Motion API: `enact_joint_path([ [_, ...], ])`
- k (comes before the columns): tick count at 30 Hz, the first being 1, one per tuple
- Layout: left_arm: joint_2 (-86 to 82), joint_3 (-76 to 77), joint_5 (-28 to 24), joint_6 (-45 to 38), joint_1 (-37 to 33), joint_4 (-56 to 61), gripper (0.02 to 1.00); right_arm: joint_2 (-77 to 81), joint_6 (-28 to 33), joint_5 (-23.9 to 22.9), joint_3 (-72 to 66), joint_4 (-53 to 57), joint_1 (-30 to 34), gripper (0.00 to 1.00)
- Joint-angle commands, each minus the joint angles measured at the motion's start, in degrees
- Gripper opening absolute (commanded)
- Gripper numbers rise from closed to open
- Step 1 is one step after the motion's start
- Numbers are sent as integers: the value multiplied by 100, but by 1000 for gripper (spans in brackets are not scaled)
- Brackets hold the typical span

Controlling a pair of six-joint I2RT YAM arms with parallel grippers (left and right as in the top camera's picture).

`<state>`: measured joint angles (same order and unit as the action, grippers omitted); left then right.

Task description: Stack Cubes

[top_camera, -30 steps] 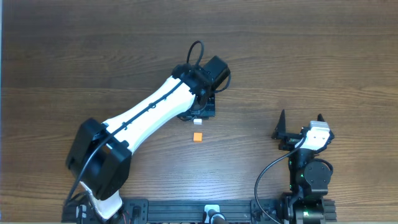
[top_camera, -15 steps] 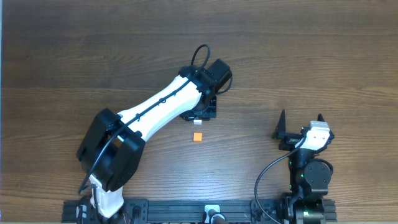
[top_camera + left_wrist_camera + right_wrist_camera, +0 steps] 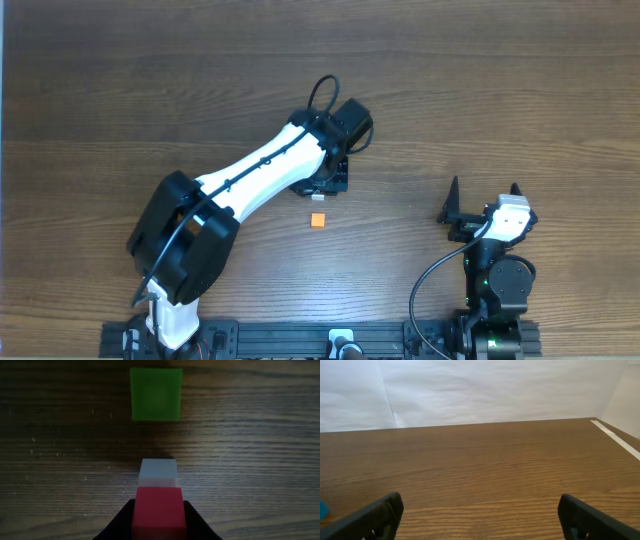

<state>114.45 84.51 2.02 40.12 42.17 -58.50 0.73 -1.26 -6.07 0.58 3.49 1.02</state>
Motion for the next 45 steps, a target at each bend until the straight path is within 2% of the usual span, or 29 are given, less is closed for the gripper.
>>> enact_joint_path([
  [1,96,-138,107,83,-35,50,40,-39,26,46,-26,22,-31,991],
  [45,98,-208,109,83,-57,219,40,-39,26,46,-26,22,-31,991],
])
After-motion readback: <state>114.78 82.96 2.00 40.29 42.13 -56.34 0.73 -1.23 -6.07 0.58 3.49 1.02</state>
